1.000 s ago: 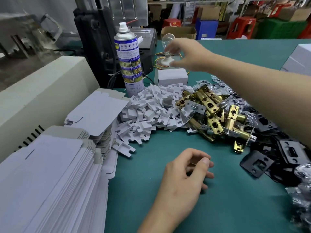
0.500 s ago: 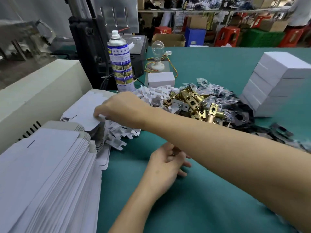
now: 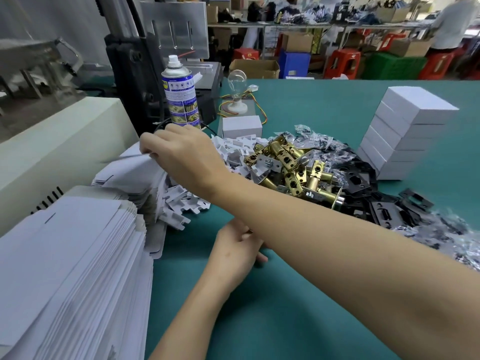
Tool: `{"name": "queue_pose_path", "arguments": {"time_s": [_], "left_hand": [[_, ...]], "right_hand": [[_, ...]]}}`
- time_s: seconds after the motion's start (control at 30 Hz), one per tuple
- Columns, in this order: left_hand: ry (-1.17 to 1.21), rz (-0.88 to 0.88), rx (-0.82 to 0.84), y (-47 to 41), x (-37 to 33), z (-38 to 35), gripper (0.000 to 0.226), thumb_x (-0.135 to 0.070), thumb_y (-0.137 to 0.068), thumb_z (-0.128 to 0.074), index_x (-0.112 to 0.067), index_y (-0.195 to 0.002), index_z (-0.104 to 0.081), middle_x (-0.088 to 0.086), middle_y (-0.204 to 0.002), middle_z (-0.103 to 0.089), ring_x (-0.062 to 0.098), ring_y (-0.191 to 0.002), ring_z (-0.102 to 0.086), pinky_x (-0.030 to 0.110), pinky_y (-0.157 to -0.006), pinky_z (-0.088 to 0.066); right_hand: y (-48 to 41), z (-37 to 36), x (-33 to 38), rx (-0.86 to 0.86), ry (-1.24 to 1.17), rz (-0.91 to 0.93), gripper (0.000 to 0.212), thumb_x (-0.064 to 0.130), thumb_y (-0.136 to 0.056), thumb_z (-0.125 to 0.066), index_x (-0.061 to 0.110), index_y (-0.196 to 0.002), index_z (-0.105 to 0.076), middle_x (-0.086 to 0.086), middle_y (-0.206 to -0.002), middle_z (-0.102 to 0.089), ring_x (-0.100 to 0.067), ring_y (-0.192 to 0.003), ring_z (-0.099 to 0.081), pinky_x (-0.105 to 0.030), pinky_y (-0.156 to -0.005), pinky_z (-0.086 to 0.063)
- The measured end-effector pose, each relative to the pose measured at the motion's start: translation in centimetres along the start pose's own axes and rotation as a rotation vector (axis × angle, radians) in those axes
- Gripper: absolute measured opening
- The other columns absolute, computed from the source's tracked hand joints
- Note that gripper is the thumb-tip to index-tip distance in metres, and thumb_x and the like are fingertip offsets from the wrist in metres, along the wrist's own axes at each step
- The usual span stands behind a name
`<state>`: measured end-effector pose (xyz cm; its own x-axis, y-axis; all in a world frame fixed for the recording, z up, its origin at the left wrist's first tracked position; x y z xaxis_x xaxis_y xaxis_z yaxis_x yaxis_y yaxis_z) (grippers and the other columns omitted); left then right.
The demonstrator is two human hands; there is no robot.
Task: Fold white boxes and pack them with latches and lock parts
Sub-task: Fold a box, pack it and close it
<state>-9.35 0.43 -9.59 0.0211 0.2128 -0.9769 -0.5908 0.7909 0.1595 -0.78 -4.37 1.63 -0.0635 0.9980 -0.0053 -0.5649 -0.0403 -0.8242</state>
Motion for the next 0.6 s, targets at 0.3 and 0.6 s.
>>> {"name": "queue_pose_path", "arguments": {"time_s": [0.3, 0.6], "left_hand": [[0.146, -0.038, -0.326, -0.7, 0.6, 1.8, 0.017, -0.017, -0.099, -0.055, -0.014, -0.088, -0.068, -0.012, -0.062, -0.062, 0.002, -0.047, -0.050, 0.014, -0.046, -0.039], [0.321, -0.026, -0.008, -0.2, -0.7, 0.5, 0.058, -0.074, -0.092, -0.042, -0.035, -0.113, -0.079, 0.002, -0.115, -0.080, 0.020, -0.108, -0.076, 0.045, -0.097, -0.058]], "right_hand": [[4.1, 11.4, -2.5, -0.450, -0.768, -0.752, 0.016, 0.001, -0.090, -0.060, 0.010, -0.102, -0.063, 0.008, -0.088, -0.070, -0.007, -0.078, -0.064, -0.027, -0.067, -0.055], [18.6, 13.1, -4.5, -0.223, -0.962, -1.410, 0.026, 0.011, -0.101, -0.061, 0.027, -0.122, -0.059, 0.006, -0.097, -0.078, -0.013, -0.081, -0.076, -0.022, -0.059, -0.058]]}}
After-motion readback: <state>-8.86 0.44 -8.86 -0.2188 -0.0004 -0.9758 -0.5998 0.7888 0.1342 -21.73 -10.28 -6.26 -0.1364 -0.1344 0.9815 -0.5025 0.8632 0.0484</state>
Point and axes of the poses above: each hand's wrist, its own y-axis away from the middle knuckle, its own z-axis out of the back of the hand, x = y × z, the point moved 4 cm from there along -y, towards the middle knuckle
